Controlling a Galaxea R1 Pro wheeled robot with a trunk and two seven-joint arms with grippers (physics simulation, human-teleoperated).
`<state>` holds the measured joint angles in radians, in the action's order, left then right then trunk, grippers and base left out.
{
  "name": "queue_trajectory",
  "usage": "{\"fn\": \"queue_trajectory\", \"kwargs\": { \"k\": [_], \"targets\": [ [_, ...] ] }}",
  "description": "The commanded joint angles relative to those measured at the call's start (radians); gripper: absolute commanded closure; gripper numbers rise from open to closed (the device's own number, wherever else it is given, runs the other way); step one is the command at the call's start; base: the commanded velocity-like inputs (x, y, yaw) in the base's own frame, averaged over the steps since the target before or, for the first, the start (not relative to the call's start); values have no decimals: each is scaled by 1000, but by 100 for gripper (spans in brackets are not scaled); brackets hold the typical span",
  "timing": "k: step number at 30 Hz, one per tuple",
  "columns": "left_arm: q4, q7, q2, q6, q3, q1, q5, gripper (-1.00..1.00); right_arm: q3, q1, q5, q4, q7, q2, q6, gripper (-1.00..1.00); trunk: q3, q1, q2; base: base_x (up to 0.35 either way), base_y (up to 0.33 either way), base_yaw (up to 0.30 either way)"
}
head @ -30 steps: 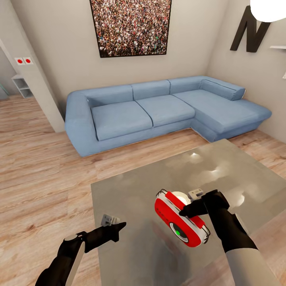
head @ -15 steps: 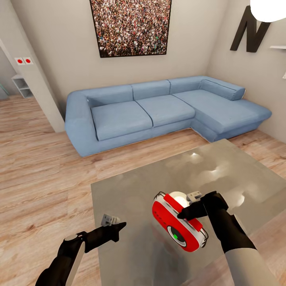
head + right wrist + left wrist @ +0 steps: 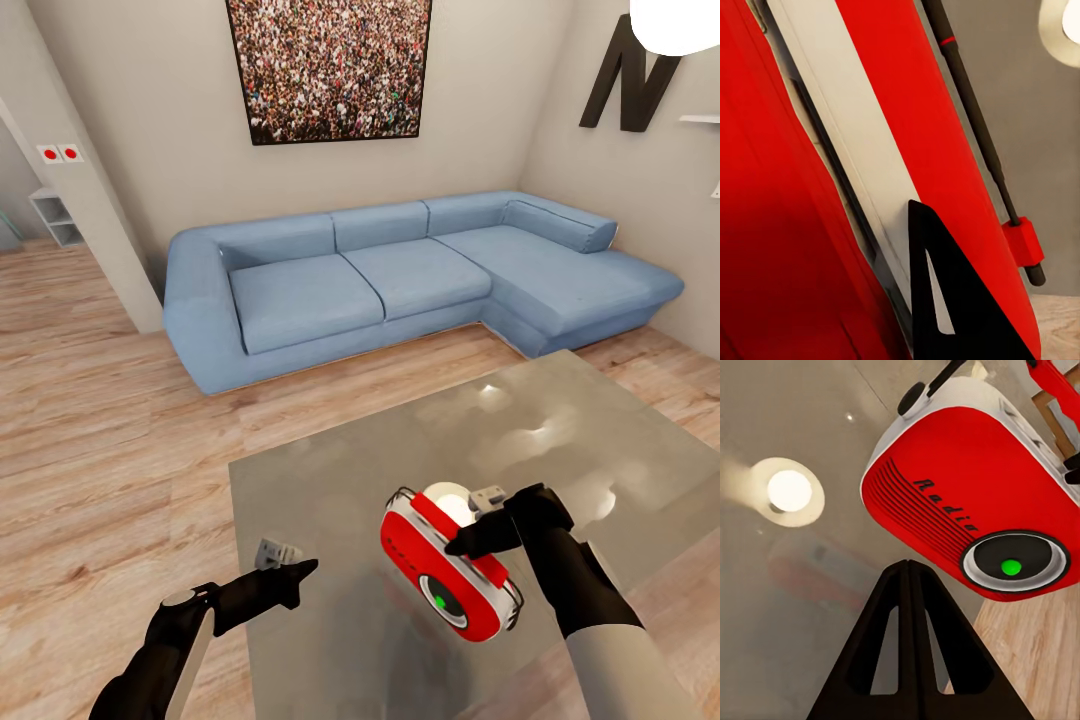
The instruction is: Turn on the radio receiver that's on the table in the living room.
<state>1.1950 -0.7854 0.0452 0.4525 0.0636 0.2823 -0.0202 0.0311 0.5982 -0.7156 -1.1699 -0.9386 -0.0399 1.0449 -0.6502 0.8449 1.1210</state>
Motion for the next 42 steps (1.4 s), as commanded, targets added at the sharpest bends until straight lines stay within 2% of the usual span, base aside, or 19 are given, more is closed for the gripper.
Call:
{"fn": "queue_trajectory", "kwargs": {
  "k": [1,12,15,18,24,30,33,38,42],
  "targets": [
    [0,0,0,0,0,0,0,100,0,0,5,0,0,0,2,100,0,0,0,0,0,0],
    [0,0,1,0,-1,0,-1,100,4,0,8,1,-1,2,2,100,0,0,0,0,0,0],
    [0,0,1,0,0,0,-1,100,5,0,14,1,-1,11,2,100,0,0,0,0,0,0],
    [0,0,1,0,-1,0,-1,100,5,0,35,1,-1,17,-1,100,0,0,0,0,0,0],
    [0,0,1,0,-1,0,-1,100,6,0,98,1,3,20,-67,100,0,0,0,0,0,0],
    [0,0,1,0,-1,0,-1,100,7,0,132,3,4,19,-97,100,0,0,0,0,0,0],
    [0,0,1,0,-1,0,-1,100,13,0,161,32,6,19,-123,100,0,0,0,0,0,0],
    [0,0,1,0,-1,0,-1,100,24,0,178,88,10,18,-171,100,0,0,0,0,0,0],
    [0,0,1,0,0,0,-1,100,26,0,181,103,12,18,-182,100,0,0,0,0,0,0]
  ]
}}
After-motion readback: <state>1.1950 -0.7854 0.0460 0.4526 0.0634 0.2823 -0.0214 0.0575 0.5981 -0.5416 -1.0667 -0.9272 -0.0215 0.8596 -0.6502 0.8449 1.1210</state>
